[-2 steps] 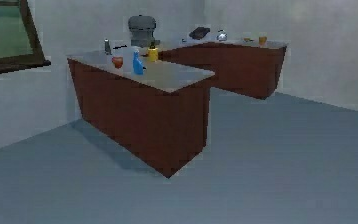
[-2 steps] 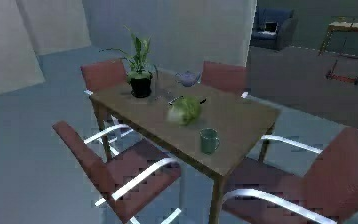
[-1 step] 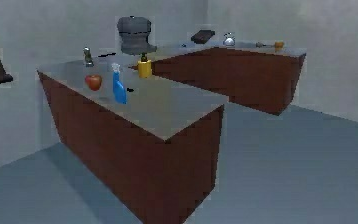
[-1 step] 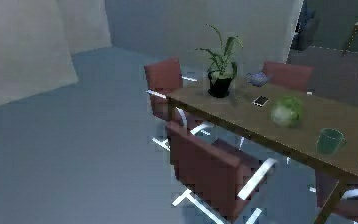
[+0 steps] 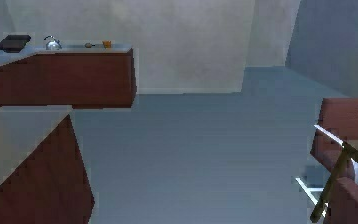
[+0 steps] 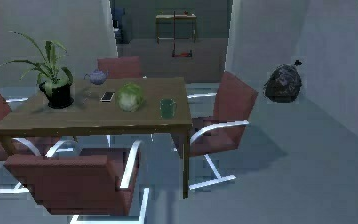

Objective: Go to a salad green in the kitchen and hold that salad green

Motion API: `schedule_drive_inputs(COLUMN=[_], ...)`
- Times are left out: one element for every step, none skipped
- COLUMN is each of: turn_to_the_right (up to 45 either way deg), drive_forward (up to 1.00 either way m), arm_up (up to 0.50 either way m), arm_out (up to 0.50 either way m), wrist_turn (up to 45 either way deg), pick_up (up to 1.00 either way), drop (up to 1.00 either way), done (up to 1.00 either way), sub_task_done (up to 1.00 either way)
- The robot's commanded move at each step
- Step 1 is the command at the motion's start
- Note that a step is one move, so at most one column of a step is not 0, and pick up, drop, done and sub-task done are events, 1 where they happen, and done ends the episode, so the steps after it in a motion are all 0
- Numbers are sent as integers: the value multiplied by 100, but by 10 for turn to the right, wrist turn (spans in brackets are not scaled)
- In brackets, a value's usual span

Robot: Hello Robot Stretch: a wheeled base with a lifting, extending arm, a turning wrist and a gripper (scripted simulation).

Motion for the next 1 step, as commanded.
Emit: schedule_drive_inputs(turn_to_the_right=[30], drive_forward=[0], arm_up=[0], arm_out=[0], wrist_turn=[0], pick_up=[0], drop=[0], done=[0], sub_task_done=[0])
